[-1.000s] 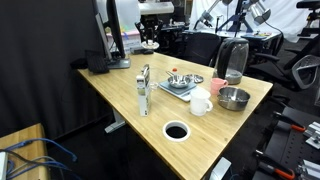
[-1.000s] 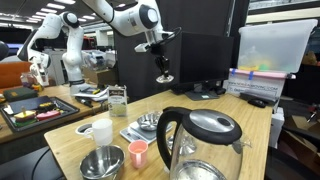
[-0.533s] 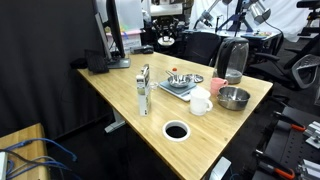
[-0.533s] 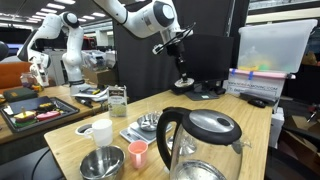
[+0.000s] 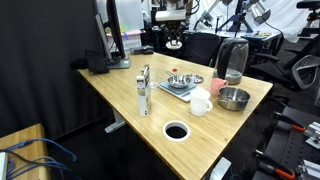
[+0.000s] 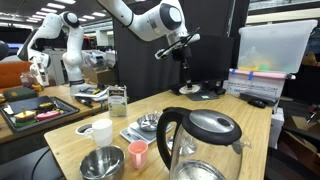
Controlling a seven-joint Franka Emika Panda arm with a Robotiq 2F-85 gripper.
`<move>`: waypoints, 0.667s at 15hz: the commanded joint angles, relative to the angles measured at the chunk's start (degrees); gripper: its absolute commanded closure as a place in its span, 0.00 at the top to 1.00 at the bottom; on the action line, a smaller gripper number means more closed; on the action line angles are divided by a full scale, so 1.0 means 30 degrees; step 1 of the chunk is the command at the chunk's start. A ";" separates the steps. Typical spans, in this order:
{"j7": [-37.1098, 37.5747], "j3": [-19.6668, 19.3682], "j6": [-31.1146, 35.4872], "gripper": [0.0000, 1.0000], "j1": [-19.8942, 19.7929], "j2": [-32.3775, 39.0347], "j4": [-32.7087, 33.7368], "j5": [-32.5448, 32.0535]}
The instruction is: Remove the lid from the glass object and put it on the table
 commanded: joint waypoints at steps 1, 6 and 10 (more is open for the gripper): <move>0.0126 0.0440 -0.0103 0.31 -0.0342 -0.0030 0.0071 -0.0267; 0.0958 0.0244 -0.0960 0.08 -0.0618 0.0888 0.1092 0.0104; 0.1979 -0.0053 -0.2339 0.08 -0.1758 0.2880 0.2874 0.0524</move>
